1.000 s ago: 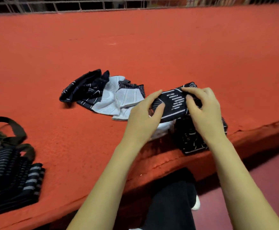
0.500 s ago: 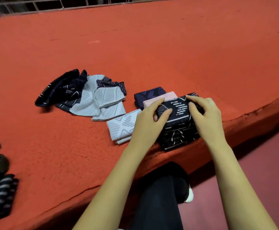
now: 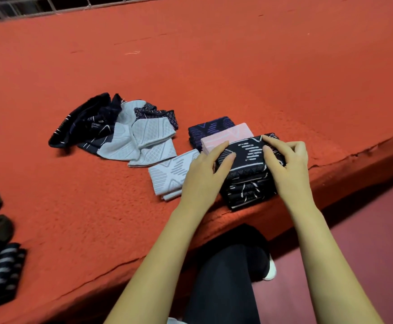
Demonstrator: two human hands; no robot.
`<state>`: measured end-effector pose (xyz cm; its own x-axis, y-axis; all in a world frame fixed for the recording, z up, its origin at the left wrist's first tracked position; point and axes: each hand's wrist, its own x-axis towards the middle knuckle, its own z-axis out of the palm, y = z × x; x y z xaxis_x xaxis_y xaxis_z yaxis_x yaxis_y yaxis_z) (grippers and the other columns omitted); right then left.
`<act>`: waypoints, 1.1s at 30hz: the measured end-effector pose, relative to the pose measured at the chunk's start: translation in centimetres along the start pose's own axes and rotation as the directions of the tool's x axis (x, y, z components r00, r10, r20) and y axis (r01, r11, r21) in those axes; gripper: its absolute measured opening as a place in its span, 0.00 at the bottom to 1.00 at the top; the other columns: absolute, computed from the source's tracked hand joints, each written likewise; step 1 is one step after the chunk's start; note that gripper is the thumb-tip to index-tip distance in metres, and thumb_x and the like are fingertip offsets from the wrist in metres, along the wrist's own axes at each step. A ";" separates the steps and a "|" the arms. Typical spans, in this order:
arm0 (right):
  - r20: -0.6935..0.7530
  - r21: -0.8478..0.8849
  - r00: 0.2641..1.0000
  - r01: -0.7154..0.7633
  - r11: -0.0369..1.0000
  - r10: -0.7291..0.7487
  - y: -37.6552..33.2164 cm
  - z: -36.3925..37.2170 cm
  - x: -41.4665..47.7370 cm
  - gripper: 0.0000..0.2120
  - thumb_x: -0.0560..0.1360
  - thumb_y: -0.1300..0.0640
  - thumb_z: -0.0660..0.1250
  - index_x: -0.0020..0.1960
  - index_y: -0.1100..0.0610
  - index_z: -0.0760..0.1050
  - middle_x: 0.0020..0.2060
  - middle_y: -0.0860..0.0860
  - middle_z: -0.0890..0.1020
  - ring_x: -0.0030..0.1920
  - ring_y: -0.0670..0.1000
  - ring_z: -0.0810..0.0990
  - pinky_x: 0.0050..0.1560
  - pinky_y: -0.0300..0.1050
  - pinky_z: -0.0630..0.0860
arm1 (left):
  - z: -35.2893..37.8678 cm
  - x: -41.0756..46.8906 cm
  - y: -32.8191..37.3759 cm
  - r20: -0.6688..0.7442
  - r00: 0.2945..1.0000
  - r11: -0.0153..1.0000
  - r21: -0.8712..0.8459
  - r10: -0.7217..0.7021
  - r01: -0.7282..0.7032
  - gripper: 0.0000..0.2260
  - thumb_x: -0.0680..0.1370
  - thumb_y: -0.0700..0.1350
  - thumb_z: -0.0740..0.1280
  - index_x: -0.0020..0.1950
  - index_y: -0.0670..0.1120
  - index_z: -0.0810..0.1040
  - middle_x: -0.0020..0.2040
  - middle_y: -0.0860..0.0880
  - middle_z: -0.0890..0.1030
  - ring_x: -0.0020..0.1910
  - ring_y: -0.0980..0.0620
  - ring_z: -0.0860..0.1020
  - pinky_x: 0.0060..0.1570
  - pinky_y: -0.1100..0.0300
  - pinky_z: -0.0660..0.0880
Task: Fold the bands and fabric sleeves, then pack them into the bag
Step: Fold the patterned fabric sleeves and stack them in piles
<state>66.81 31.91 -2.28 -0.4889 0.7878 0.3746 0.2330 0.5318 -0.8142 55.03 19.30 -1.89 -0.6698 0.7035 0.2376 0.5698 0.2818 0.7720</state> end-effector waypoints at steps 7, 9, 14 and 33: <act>0.020 -0.372 0.997 0.079 0.925 -0.078 -1.9 -1.5 1.2 0.11 0.74 0.50 0.67 0.55 0.47 0.80 0.50 0.50 0.64 0.55 0.52 0.63 0.58 0.49 0.63 | -1.4 0.5 1.2 -0.003 0.997 0.940 0.334 0.078 -0.072 0.19 0.79 0.59 0.58 0.68 0.56 0.71 0.50 0.48 0.73 0.55 0.47 0.69 0.56 0.52 0.68; 0.053 -0.482 0.995 0.100 0.870 -0.085 -3.0 -2.0 1.7 0.10 0.74 0.50 0.66 0.54 0.49 0.80 0.50 0.51 0.65 0.56 0.55 0.64 0.56 0.52 0.63 | -2.1 0.9 1.6 0.017 0.992 0.894 0.433 0.121 -0.117 0.20 0.79 0.60 0.58 0.68 0.54 0.71 0.52 0.48 0.73 0.55 0.47 0.69 0.56 0.52 0.67; 0.093 -0.534 0.974 0.224 0.816 -0.206 -8.2 -0.2 2.8 0.11 0.75 0.54 0.64 0.54 0.55 0.79 0.51 0.56 0.70 0.55 0.58 0.67 0.52 0.53 0.65 | -6.1 2.9 1.2 0.053 0.982 0.798 0.576 0.180 -0.177 0.17 0.80 0.56 0.57 0.66 0.51 0.72 0.54 0.47 0.75 0.57 0.45 0.71 0.53 0.52 0.65; 0.661 -0.168 0.677 0.554 0.816 -0.323 -20.0 27.3 7.7 0.18 0.78 0.57 0.59 0.67 0.60 0.69 0.59 0.59 0.70 0.62 0.58 0.67 0.57 0.50 0.68 | -27.3 10.0 -16.0 -0.202 0.954 0.478 0.830 -0.220 0.286 0.16 0.80 0.50 0.57 0.63 0.44 0.74 0.60 0.40 0.75 0.61 0.40 0.71 0.56 0.49 0.68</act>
<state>35.43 18.85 4.81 -0.9619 0.1564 0.2241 0.0609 0.9221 -0.3821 26.24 4.03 4.25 -0.8609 0.4774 0.1760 0.4761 0.8778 -0.0523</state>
